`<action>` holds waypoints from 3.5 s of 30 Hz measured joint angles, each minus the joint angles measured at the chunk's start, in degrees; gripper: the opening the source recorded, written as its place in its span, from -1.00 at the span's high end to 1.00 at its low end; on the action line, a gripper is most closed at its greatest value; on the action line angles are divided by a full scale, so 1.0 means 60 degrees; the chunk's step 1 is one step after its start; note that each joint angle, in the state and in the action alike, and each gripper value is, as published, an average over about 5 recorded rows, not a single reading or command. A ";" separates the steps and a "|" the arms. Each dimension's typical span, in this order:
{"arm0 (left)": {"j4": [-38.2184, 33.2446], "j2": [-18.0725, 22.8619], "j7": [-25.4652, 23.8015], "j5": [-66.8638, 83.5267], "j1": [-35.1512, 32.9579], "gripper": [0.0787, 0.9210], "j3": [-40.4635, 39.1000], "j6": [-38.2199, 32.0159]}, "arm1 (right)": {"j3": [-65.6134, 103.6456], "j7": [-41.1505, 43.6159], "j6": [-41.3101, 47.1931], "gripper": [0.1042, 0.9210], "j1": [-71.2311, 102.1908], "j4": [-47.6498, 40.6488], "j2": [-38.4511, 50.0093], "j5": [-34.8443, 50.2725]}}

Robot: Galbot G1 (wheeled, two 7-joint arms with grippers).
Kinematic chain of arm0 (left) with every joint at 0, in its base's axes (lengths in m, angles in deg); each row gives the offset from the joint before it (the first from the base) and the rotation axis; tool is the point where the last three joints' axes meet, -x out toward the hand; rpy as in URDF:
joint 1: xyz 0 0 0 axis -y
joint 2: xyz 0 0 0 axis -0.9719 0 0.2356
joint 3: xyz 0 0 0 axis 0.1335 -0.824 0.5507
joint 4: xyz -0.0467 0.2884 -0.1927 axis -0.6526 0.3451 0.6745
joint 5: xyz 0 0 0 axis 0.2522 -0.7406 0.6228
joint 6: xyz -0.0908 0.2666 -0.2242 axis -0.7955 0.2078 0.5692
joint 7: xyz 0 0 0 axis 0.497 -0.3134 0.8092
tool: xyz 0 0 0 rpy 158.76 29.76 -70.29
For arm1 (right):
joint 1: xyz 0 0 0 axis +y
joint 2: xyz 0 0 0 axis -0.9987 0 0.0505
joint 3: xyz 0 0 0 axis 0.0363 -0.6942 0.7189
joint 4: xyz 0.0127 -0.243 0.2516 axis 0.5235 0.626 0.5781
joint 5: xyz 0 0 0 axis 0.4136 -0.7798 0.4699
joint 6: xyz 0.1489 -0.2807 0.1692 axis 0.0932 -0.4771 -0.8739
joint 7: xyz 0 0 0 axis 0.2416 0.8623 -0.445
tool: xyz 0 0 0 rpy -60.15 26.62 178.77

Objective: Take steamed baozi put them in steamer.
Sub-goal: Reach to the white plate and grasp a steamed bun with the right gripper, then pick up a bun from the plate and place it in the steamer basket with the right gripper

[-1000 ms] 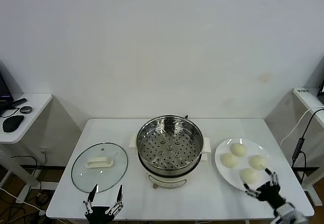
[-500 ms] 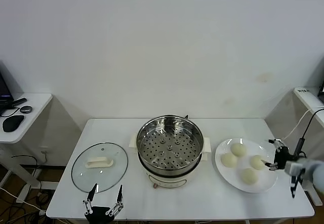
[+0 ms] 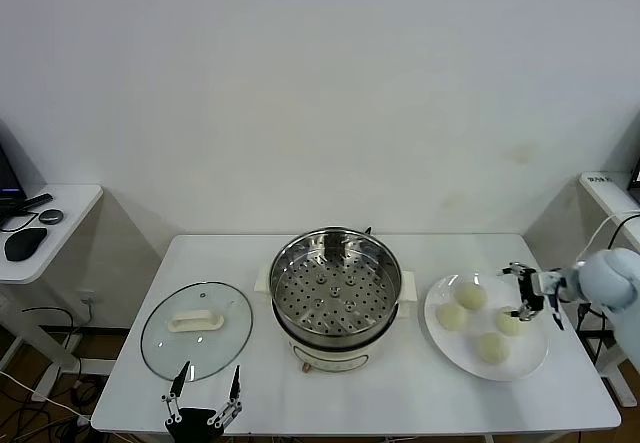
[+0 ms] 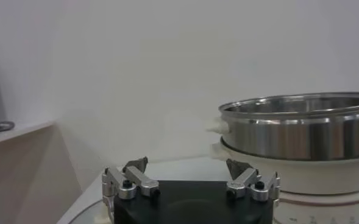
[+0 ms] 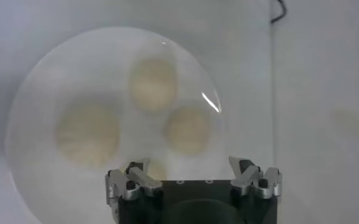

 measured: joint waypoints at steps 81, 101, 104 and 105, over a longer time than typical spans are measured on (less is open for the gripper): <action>-0.0483 -0.0547 0.0141 0.0403 0.0286 -0.77 0.0705 0.0459 | -1.0279 -0.0054 -0.1556 0.11 -0.9971 0.0752 -0.3319 0.4761; -0.0765 -0.0362 0.0173 0.0472 0.0129 -0.77 0.1136 0.0556 | -1.0229 -0.0645 -0.5652 0.09 -0.8510 -0.1567 -0.5520 0.0625; -0.0759 -0.0347 0.0172 0.0478 0.0140 -0.77 0.1159 0.0560 | -1.0123 -0.0715 -0.5939 0.08 -0.8370 -0.1820 -0.5657 0.0229; -0.0759 -0.0344 0.0172 0.0479 0.0141 -0.77 0.1164 0.0561 | -1.0086 -0.0740 -0.6023 0.06 -0.8323 -0.1898 -0.5702 0.0110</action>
